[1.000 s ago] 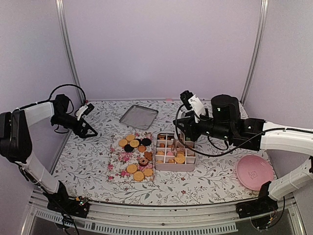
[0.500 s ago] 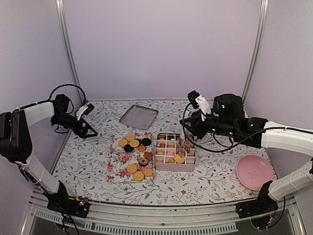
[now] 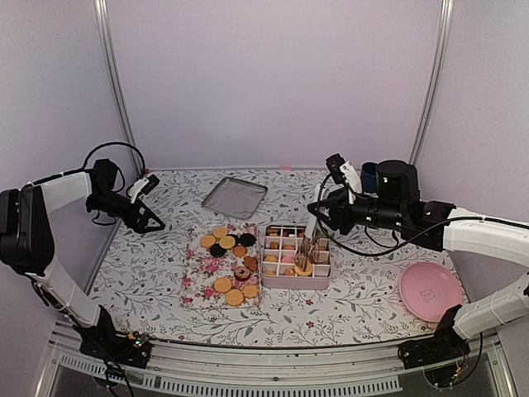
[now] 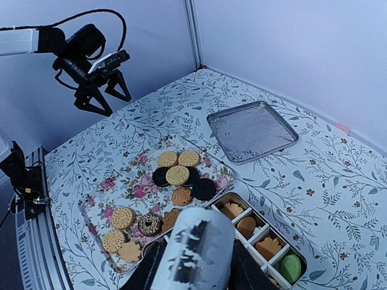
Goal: Pack the cookies
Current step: Pass from the right arm to the left
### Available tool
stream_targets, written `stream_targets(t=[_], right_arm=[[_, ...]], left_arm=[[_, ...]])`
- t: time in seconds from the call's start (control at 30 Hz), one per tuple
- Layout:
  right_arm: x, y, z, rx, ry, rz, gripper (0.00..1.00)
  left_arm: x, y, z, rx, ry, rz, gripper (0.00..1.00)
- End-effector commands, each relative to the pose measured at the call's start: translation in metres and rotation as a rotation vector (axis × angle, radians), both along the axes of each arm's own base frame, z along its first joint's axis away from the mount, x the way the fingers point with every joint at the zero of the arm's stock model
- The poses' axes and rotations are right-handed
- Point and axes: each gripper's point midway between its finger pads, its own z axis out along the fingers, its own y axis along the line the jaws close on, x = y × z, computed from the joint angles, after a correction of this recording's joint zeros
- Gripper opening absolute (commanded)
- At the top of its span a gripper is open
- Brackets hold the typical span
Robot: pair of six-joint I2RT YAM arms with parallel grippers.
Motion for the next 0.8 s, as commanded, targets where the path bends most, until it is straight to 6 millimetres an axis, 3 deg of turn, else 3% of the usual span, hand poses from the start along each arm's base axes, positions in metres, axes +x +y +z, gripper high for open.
stream_targets(t=[0.0, 0.33, 0.53, 0.77], right_arm=[[-0.003, -0.006, -0.002, 0.04, 0.019, 0.016, 0.33], [-0.004, -0.013, -0.034, -0.001, 0.054, 0.018, 0.33], [-0.009, -0.017, -0.033, 0.031, 0.062, 0.023, 0.32], [-0.015, -0.031, -0.021, 0.07, 0.049, -0.009, 0.22]], left_arm=[[0.005, -0.003, 0.006, -0.001, -0.009, -0.008, 0.99], [0.006, -0.006, 0.007, 0.0, -0.005, -0.009, 0.99], [0.005, -0.007, 0.006, -0.002, 0.003, -0.008, 0.99], [0.005, -0.011, 0.005, -0.001, 0.007, -0.013, 0.99]])
